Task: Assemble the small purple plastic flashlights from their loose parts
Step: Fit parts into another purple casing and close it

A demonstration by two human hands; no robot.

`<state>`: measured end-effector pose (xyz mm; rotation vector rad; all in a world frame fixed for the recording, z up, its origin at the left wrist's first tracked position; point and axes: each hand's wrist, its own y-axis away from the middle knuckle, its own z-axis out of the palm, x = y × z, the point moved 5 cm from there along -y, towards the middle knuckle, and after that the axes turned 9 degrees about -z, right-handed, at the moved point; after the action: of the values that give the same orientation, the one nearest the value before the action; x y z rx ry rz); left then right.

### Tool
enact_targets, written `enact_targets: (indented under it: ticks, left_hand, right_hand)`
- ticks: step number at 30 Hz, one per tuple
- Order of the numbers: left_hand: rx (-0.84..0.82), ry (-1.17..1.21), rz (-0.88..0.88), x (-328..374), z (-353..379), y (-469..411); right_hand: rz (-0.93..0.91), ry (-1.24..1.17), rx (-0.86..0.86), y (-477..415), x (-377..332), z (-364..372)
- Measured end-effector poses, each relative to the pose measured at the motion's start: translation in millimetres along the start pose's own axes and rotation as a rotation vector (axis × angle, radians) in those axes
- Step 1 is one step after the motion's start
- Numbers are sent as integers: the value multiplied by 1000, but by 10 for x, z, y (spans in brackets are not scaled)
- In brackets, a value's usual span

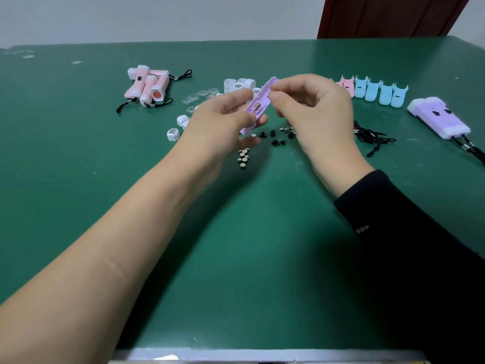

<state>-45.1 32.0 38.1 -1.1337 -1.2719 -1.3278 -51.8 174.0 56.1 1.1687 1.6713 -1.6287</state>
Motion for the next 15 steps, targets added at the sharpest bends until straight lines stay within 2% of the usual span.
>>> enact_targets:
  ticks: [6,15]
  left_hand:
    - [-124,28,-9,4,39,10]
    - [-180,188,-138,6,95,23]
  right_hand:
    - [-7,67,-7,32,-7,33]
    - [-32,69,0,44,-42,55]
